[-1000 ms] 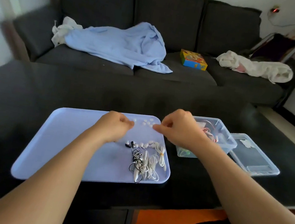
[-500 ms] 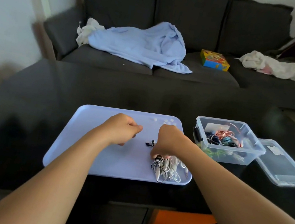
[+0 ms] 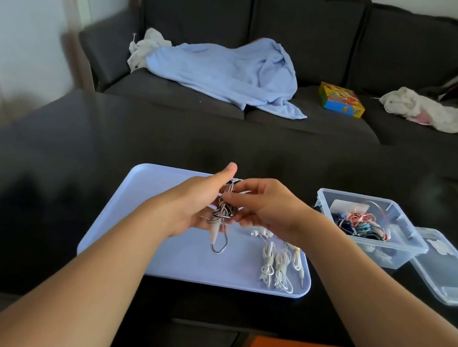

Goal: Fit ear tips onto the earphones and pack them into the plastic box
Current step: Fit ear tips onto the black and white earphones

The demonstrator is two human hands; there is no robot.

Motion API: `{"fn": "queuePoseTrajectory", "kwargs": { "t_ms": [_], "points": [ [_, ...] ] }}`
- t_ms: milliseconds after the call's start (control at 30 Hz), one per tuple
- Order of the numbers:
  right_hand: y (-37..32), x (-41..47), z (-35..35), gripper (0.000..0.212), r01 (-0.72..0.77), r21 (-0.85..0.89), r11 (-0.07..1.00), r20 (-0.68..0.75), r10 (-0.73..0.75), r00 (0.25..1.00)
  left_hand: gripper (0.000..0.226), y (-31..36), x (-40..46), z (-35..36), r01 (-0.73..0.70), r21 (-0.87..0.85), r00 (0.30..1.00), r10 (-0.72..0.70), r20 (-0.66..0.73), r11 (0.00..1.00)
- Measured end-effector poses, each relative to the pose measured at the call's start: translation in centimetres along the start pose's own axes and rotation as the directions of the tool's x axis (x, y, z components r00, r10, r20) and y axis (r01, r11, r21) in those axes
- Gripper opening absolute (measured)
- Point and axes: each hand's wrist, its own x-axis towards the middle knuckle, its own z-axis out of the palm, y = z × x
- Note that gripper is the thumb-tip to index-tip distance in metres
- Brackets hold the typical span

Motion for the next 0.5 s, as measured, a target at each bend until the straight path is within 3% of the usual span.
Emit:
{"fn": "queuePoseTrajectory", "kwargs": {
  "t_ms": [167, 267, 367, 500],
  "points": [
    [-1.3, -0.9, -0.1, 0.026, 0.103, -0.022, 0.994, 0.029, -0.103, 0.994, 0.03, 0.1, 0.4, 0.3, -0.083, -0.023, 0.992, 0.081, -0.099, 0.996],
    [-1.1, 0.0, -2.7, 0.014, 0.104, -0.132, 0.986, -0.213, -0.131, 0.968, 0.029, 0.4, 0.3, 0.3, -0.084, -0.046, 0.985, 0.076, -0.152, 0.995],
    [2.1, 2.7, -5.2, 0.009, -0.006, -0.411, 0.912, -0.53, -0.233, 0.815, 0.029, 0.5, -0.1, 0.2, -0.076, -0.063, 0.99, 0.067, -0.128, 0.995],
    [5.9, 5.5, -5.9, 0.024, -0.169, -0.674, 0.719, -0.503, -0.281, 0.817, 0.027, 0.5, -0.3, 0.1, -0.072, -0.099, 0.995, 0.064, -0.079, 0.992]
  ]
}}
